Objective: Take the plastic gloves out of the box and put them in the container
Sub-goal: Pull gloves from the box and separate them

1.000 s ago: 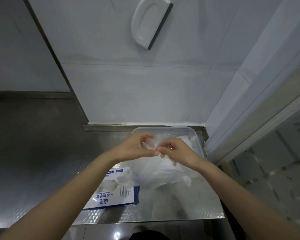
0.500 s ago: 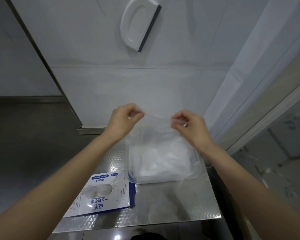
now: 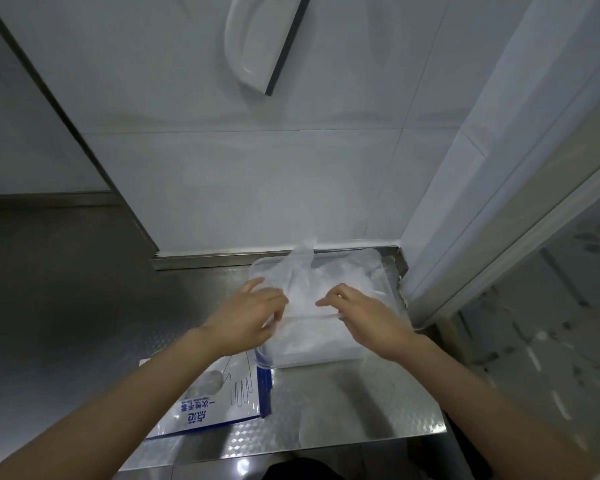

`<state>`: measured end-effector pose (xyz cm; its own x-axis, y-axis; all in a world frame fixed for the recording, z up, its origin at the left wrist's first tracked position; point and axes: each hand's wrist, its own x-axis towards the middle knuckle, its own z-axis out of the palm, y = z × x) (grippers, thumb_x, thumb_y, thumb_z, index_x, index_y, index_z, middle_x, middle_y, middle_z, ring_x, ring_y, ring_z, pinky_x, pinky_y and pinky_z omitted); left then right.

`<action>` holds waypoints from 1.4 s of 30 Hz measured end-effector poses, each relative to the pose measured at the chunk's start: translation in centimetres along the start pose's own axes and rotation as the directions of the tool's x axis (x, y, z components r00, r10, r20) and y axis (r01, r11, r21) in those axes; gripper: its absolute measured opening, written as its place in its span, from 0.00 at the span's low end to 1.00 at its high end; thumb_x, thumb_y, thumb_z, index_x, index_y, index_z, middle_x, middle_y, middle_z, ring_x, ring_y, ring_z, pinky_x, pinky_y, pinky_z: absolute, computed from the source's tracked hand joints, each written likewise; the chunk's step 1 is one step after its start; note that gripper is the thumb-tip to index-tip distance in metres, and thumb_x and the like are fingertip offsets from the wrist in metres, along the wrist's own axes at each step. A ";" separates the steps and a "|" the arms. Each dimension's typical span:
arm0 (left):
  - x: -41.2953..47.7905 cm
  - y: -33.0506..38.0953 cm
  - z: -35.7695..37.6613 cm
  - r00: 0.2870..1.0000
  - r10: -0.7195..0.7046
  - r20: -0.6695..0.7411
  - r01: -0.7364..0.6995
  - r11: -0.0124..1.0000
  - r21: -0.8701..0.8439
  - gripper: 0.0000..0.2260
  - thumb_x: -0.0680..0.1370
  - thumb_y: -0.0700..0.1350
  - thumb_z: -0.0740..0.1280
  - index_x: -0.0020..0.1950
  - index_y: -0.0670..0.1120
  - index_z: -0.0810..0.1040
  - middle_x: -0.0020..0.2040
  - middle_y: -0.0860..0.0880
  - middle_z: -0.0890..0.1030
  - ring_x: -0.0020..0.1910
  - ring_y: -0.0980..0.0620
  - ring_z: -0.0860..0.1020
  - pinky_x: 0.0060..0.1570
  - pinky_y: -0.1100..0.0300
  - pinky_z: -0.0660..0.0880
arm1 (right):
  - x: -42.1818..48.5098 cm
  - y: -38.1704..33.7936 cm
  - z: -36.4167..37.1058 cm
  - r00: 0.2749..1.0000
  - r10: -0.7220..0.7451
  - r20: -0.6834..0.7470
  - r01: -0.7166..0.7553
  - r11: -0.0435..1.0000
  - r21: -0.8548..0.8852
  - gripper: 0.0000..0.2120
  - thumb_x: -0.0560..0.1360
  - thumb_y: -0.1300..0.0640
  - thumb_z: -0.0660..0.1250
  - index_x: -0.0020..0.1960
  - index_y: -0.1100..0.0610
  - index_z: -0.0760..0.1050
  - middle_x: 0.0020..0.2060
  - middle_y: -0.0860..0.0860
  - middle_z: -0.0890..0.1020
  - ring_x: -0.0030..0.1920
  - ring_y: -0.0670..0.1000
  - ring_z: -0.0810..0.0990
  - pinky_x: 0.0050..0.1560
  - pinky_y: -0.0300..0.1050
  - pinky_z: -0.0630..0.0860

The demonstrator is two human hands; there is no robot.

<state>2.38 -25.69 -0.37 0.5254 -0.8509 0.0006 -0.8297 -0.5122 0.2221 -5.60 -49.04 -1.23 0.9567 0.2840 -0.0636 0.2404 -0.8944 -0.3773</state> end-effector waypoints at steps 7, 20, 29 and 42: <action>2.3 1.4 0.0 0.915 -0.122 0.384 0.066 0.986 0.155 0.12 0.77 0.38 0.63 0.58 0.48 0.75 0.59 0.50 0.76 0.61 0.52 0.72 0.74 0.54 0.50 | 1.5 0.7 -0.6 0.911 0.113 0.397 -0.241 0.927 0.288 0.23 0.75 0.55 0.68 0.69 0.50 0.68 0.62 0.46 0.72 0.57 0.45 0.73 0.58 0.37 0.70; 6.5 2.8 5.2 0.864 -0.352 0.360 0.351 0.934 0.072 0.31 0.76 0.45 0.67 0.74 0.49 0.55 0.76 0.43 0.53 0.69 0.42 0.63 0.63 0.49 0.66 | 4.9 1.6 2.8 0.941 0.177 0.288 -0.157 0.983 -0.091 0.28 0.74 0.53 0.69 0.71 0.50 0.65 0.69 0.52 0.64 0.67 0.52 0.65 0.64 0.47 0.67; 6.9 1.8 7.5 0.777 -0.377 0.504 0.312 0.926 0.212 0.45 0.72 0.48 0.73 0.77 0.51 0.44 0.77 0.46 0.45 0.72 0.40 0.56 0.61 0.48 0.71 | 4.8 3.9 3.9 0.920 0.244 0.307 -0.165 0.951 -0.260 0.36 0.71 0.49 0.72 0.74 0.49 0.59 0.73 0.49 0.60 0.73 0.50 0.58 0.67 0.46 0.65; 7.0 0.9 5.3 0.774 -0.289 0.563 0.299 0.951 0.077 0.29 0.79 0.44 0.63 0.77 0.46 0.54 0.76 0.43 0.54 0.71 0.41 0.62 0.64 0.50 0.68 | 5.9 3.1 2.3 0.839 0.357 0.412 -0.292 0.932 -0.213 0.27 0.76 0.61 0.65 0.73 0.54 0.62 0.70 0.54 0.66 0.68 0.55 0.67 0.66 0.47 0.68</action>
<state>4.30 -32.73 -5.35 0.5409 -0.5766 -0.6124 -0.6464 -0.7508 0.1359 0.44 -49.29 -4.90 0.8204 0.0617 -0.5685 -0.0200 -0.9905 -0.1362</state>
